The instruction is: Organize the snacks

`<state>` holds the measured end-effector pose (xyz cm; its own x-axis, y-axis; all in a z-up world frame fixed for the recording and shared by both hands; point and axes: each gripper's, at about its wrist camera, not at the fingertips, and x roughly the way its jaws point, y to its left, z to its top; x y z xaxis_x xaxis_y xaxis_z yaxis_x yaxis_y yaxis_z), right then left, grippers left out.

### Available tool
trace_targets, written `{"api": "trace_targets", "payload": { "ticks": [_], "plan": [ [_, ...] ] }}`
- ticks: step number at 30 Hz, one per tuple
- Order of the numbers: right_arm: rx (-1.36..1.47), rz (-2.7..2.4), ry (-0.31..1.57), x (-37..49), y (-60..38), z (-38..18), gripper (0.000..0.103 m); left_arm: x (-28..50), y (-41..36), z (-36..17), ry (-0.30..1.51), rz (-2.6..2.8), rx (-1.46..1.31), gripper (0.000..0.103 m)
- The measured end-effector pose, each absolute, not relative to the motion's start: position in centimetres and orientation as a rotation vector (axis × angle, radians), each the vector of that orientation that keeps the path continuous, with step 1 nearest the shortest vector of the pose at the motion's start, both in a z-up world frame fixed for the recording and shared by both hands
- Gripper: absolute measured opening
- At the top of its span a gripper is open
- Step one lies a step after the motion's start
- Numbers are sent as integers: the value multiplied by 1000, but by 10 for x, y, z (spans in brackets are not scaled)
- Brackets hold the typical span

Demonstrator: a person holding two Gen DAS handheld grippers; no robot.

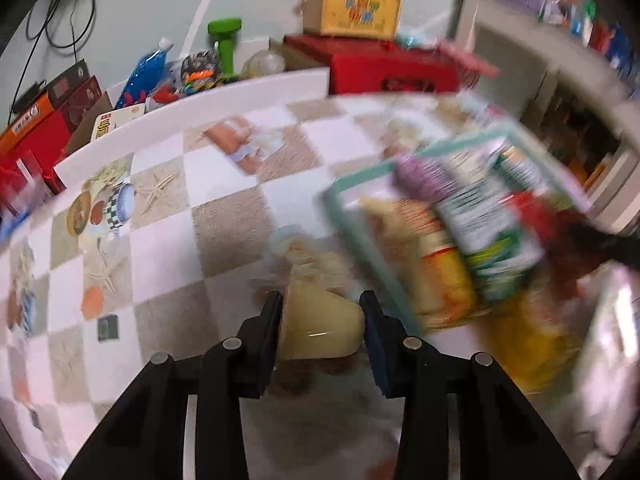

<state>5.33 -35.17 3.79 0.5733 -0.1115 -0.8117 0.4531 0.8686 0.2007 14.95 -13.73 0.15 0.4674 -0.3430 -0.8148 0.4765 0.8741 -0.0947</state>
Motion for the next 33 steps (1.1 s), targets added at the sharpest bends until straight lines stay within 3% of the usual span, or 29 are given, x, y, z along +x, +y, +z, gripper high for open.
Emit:
{"api": "trace_targets", "payload": {
  "ticks": [5, 14, 16, 17, 23, 27, 29, 33],
  "plan": [
    [403, -328, 916, 54, -347, 38, 67, 118, -164, 27, 921, -668, 104, 40],
    [392, -309, 934, 53, -344, 39, 69, 101, -199, 6, 1012, -715, 77, 39],
    [382, -298, 943, 54, -342, 39, 70, 101, -196, 8, 1016, -705, 51, 47],
    [381, -298, 945, 55, -342, 39, 71, 101, -192, 9, 1014, -695, 38, 59],
    [338, -314, 953, 51, -336, 46, 75, 88, -175, 28, 981, -625, 30, 64],
    [323, -304, 958, 43, -327, 51, 77, 82, -153, 38, 962, -498, 11, 84],
    [312, -304, 957, 38, -322, 52, 100, 79, -141, 41, 946, -435, -4, 92],
    [292, -297, 943, 27, -310, 56, 103, 73, -120, 38, 932, -305, -5, 103]
  ]
}}
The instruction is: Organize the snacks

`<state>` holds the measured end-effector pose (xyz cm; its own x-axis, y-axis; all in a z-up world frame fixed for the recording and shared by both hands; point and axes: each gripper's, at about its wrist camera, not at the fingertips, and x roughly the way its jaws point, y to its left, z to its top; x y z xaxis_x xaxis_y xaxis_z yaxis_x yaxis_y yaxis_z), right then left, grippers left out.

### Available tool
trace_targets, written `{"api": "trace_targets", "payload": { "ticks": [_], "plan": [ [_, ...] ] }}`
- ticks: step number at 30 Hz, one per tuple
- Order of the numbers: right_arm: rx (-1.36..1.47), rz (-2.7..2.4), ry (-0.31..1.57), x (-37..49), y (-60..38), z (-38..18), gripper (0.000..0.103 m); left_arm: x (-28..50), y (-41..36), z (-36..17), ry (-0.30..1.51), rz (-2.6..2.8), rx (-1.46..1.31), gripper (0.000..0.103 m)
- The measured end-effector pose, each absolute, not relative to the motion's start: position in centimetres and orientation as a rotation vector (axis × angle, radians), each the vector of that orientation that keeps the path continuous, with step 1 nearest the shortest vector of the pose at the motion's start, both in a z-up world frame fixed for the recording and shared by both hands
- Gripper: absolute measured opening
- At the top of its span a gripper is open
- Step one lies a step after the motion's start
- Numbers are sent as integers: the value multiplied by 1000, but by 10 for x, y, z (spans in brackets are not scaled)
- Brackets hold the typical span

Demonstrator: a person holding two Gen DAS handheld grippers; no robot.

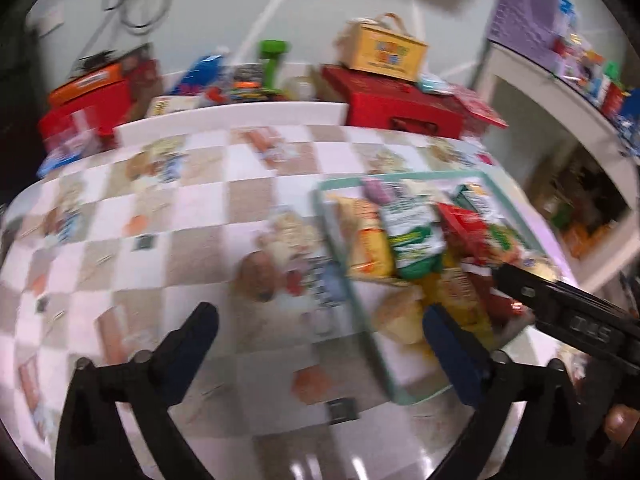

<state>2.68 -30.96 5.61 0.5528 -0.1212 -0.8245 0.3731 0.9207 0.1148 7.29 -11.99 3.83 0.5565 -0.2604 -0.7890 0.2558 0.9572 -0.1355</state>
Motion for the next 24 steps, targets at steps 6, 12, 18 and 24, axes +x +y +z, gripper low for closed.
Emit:
{"api": "trace_targets", "payload": {
  "ticks": [6, 12, 18, 24],
  "plan": [
    [262, -284, 964, 14, -290, 50, 103, 58, -95, 27, 937, -140, 69, 103],
    [239, -254, 981, 2, -268, 40, 103, 42, -79, 11, 966, -14, 151, 103],
    [208, -239, 990, -2, -256, 30, 103, 38, -68, 1, 1004, 9, 108, 103],
    [189, -240, 996, -2, -253, 23, 103, 40, -68, -3, 1014, 1, 95, 103]
  ]
}}
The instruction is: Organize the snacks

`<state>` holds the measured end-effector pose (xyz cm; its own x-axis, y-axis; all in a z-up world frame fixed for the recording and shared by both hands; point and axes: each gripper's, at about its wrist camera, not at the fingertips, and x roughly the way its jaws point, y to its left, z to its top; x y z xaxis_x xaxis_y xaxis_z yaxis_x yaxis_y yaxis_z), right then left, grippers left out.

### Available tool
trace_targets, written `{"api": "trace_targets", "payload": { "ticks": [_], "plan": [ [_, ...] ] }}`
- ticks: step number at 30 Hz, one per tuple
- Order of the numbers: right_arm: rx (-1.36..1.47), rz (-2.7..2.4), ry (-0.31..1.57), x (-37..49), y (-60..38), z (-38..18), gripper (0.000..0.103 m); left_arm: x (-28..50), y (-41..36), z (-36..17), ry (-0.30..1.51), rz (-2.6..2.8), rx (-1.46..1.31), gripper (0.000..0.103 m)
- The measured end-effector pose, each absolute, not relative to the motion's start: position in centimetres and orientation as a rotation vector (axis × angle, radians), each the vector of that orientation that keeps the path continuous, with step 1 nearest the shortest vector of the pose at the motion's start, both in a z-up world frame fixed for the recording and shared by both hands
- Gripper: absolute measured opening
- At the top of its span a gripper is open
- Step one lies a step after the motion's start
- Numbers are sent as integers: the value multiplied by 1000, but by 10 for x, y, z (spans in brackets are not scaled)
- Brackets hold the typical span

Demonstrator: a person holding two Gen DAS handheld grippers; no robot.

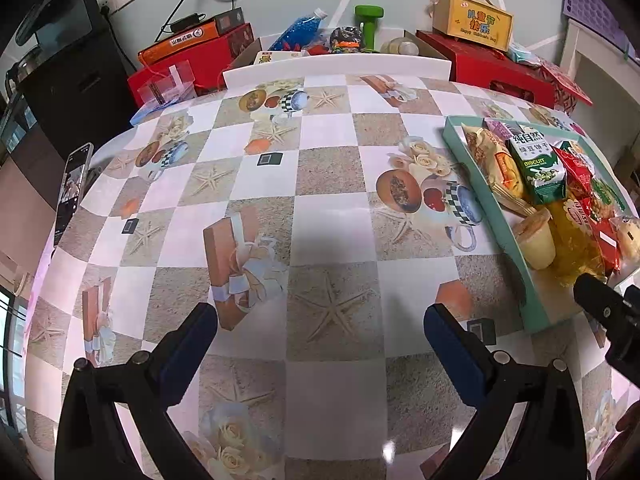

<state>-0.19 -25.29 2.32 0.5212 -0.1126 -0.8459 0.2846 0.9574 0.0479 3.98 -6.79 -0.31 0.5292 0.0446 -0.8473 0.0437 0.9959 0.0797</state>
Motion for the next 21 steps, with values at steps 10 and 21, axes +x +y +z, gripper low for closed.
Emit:
{"api": "trace_targets", "payload": {
  "ticks": [10, 21],
  "plan": [
    [186, -222, 987, -1, -251, 21, 103, 46, -63, -10, 1026, 2, 69, 103],
    [184, -217, 989, 1, -251, 18, 103, 53, -60, -19, 1031, 0, 51, 103]
  ]
}}
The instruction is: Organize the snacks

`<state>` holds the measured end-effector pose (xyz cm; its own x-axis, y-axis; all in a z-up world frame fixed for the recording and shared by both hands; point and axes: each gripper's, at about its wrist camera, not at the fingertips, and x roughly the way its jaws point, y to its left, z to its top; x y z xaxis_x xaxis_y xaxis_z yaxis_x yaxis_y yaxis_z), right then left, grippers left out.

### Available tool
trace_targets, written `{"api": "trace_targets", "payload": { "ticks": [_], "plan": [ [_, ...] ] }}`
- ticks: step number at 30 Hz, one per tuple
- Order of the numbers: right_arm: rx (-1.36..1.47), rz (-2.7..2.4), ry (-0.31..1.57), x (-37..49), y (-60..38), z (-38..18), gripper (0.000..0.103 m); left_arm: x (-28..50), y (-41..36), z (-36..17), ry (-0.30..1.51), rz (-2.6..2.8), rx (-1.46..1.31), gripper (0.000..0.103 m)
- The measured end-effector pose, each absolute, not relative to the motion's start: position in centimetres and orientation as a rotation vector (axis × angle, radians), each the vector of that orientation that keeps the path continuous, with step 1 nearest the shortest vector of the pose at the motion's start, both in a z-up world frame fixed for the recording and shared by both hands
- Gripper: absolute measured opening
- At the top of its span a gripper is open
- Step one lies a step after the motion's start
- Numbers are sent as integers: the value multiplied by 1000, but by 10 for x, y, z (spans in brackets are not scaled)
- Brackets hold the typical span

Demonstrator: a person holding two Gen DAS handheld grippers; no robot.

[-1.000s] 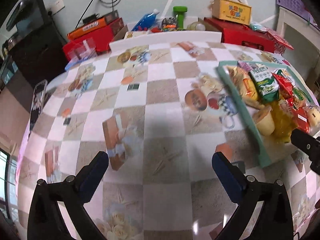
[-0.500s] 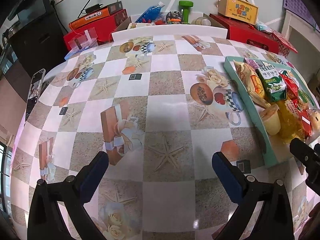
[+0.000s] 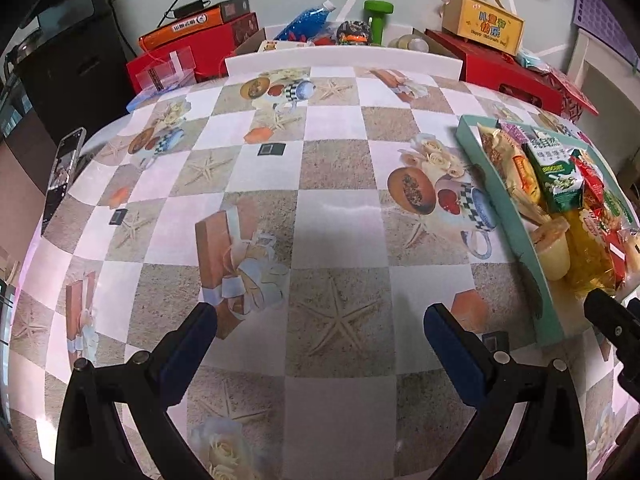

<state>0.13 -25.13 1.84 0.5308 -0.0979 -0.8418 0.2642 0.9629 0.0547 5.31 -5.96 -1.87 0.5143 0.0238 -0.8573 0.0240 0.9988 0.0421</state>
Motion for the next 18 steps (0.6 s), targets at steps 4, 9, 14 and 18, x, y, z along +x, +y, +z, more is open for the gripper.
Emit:
{"api": "trace_targets", "payload": {
  "ticks": [4, 9, 14, 18],
  "plan": [
    [182, -219, 994, 3, -251, 17, 103, 54, -59, -20, 1031, -3, 51, 103],
    [183, -217, 1002, 3, -251, 14, 103, 54, -60, -19, 1028, -7, 48, 103],
    [191, -224, 1007, 3, -254, 12, 103, 54, -60, -20, 1031, -8, 51, 103],
    [195, -225, 1009, 3, -255, 11, 103, 54, -62, -22, 1033, -8, 59, 103]
  ]
}}
